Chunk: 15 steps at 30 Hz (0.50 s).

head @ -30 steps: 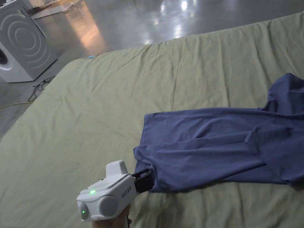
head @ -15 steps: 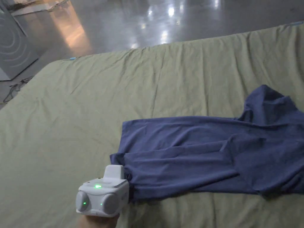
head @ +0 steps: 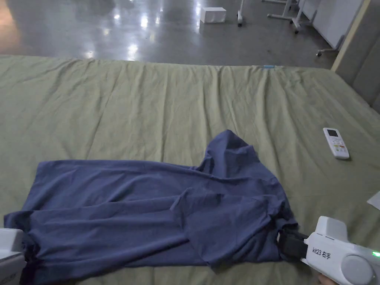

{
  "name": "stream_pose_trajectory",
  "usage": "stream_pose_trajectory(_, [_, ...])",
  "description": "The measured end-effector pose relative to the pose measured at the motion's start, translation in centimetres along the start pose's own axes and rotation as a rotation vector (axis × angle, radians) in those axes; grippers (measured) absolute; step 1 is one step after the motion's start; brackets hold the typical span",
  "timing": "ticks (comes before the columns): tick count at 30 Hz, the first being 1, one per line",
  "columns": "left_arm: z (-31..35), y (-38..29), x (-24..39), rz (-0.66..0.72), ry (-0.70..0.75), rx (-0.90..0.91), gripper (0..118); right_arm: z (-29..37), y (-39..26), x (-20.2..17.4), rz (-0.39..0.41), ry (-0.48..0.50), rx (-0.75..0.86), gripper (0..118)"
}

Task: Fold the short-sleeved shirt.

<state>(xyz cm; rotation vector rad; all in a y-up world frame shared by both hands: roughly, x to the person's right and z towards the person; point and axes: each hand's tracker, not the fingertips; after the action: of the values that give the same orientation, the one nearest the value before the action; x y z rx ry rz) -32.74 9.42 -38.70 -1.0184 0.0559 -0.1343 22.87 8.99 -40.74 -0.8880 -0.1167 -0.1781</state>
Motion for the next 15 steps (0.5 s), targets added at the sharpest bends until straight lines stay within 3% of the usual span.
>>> stream_pose_trajectory(3, [0.1, 0.0, 0.0, -0.002, 0.001, -0.001, 8, 0.2, -0.4, -2.7, 0.157, -0.053, 0.041, 75])
stream_pose_trajectory(6, [0.1, 0.0, 0.1, -0.002, 0.001, -0.003, 8, -0.2, -0.4, -4.0, 0.207, -0.071, 0.014, 51])
stream_pose_trajectory(8, [-0.3, 0.0, -0.4, -0.003, 0.002, 0.0, 8, 0.0, -0.2, -4.8, 0.269, -0.092, 0.0, 5])
stream_pose_trajectory(10, [0.2, 0.1, -0.9, 0.05, -0.014, 0.01, 8, 0.5, -0.1, -5.6, 0.329, -0.129, 0.008, 3])
stream_pose_trajectory(13, [2.3, -0.2, -4.0, 0.367, -0.337, 0.192, 7, 1.7, 0.2, -5.6, 0.221, 0.06, -0.028, 3])
stream_pose_trajectory(14, [2.8, -0.4, -4.2, 0.426, -0.271, 0.166, 7, 2.4, 0.3, -5.0, 0.178, 0.049, 0.0, 3])
stream_pose_trajectory(15, [3.4, -0.6, -4.6, 0.363, -0.161, 0.18, 7, 3.2, 0.3, -4.5, 0.162, 0.017, 0.02, 3])
